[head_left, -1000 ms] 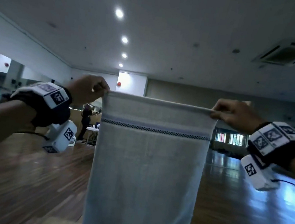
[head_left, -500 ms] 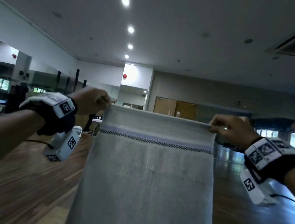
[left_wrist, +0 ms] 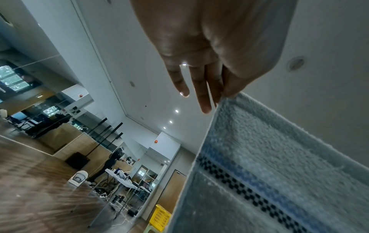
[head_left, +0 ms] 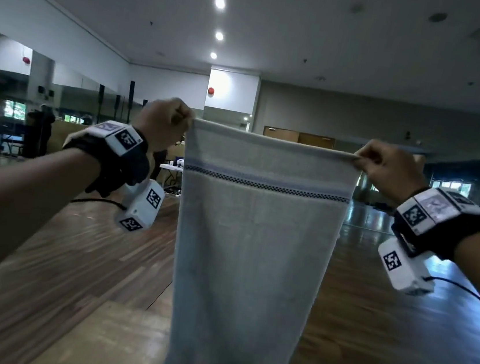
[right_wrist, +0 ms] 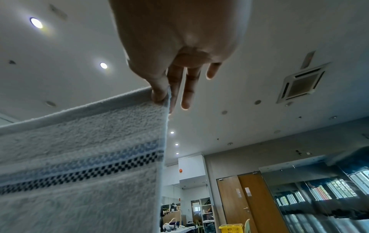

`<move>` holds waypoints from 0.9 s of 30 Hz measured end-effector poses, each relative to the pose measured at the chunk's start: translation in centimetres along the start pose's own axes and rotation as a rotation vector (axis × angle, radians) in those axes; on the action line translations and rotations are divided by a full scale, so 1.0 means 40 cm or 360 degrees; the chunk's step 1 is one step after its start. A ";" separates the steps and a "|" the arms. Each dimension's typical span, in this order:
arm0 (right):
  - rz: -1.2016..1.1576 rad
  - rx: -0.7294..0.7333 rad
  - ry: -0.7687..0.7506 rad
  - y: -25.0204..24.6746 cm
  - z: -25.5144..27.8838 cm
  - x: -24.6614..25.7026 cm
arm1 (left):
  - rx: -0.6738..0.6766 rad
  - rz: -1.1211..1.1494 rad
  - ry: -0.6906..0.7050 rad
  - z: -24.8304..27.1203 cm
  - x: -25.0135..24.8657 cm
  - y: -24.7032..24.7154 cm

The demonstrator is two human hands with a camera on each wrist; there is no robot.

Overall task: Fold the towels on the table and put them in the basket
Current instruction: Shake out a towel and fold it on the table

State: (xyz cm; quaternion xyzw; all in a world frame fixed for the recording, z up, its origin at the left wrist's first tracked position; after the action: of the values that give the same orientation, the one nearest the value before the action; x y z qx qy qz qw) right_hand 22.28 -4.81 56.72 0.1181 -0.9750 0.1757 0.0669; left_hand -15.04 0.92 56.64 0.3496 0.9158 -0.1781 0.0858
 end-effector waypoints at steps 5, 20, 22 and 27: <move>-0.0083 0.0218 0.0021 0.015 0.038 -0.023 | 0.0223 0.0004 -0.0018 0.046 0.015 0.020; -0.0253 0.0686 0.0126 0.128 0.178 -0.018 | 0.0567 0.0058 -0.0155 0.182 0.143 0.111; -0.0218 0.0681 0.0151 0.154 0.194 -0.034 | 0.0584 0.0054 -0.0174 0.198 0.157 0.132; -0.0275 0.0811 0.0249 0.247 0.309 -0.074 | 0.0696 0.0010 -0.0113 0.314 0.210 0.220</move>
State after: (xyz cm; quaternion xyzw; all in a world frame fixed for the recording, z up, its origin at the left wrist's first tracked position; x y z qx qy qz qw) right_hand 21.52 0.37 41.48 0.1999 -0.8776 0.4175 0.1247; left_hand -14.95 7.30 40.35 0.3562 0.8507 -0.3845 0.0407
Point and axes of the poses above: each hand's wrist, its own z-axis away from the middle knuckle, its own y-axis out of the palm, x = y × z, the point moved 7 cm from there along -z, towards the middle knuckle, and after that the axes turned 12 degrees about -x, right-handed, at the moved point
